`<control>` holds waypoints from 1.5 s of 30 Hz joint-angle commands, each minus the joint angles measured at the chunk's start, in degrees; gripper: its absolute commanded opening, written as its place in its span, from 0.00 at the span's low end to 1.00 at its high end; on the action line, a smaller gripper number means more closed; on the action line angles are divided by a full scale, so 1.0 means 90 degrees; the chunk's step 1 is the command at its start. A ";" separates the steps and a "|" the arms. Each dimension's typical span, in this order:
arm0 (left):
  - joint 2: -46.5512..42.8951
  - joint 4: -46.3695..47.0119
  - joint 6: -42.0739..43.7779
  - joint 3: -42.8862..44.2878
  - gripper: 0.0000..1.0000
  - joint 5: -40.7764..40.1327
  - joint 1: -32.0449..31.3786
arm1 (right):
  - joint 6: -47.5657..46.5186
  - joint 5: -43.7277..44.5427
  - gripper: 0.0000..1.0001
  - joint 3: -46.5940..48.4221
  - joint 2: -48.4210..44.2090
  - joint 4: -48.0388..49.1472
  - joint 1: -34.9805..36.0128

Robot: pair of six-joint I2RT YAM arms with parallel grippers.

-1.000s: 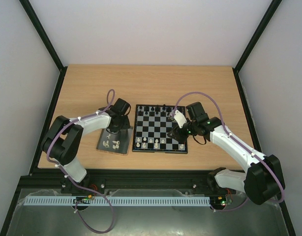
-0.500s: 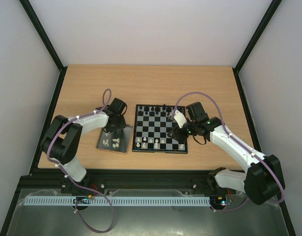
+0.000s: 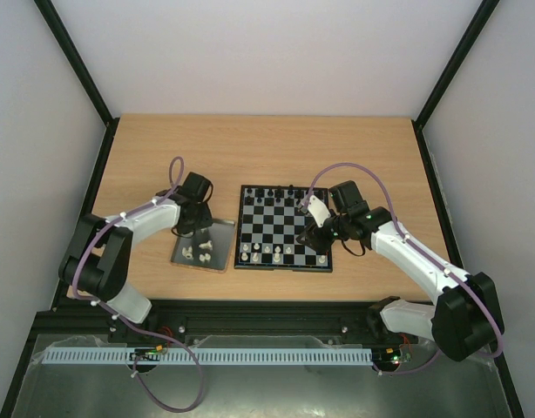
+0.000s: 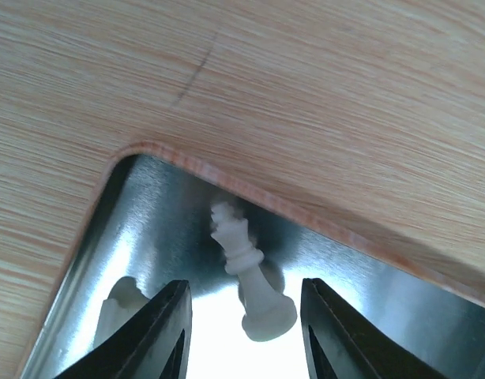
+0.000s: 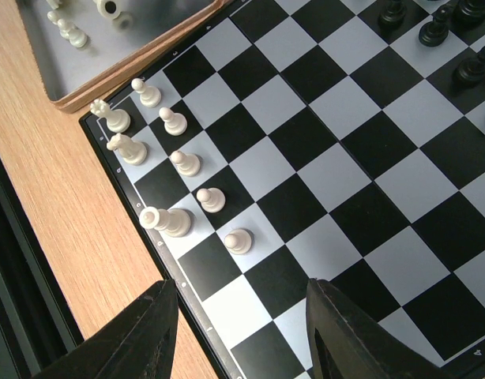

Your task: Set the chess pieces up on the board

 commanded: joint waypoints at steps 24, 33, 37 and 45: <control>0.0282 -0.0431 0.1287 -0.0035 0.14 0.0456 -0.0565 | -0.0097 -0.0125 0.47 -0.0094 0.0094 -0.0251 -0.0027; 0.0391 -0.0566 0.1631 0.0128 0.11 -0.0013 -0.1324 | -0.0065 -0.0164 0.47 -0.0073 0.0144 -0.0252 -0.0027; -0.0019 -0.0442 0.1677 0.0106 0.11 -0.0392 -0.1779 | 0.0172 -0.0082 0.46 0.0126 0.0145 -0.0246 -0.0027; -0.1479 -0.0133 0.2018 -0.0168 0.11 -0.1003 -0.2545 | 0.0772 -0.0542 0.45 0.1265 0.0559 -0.0601 -0.0119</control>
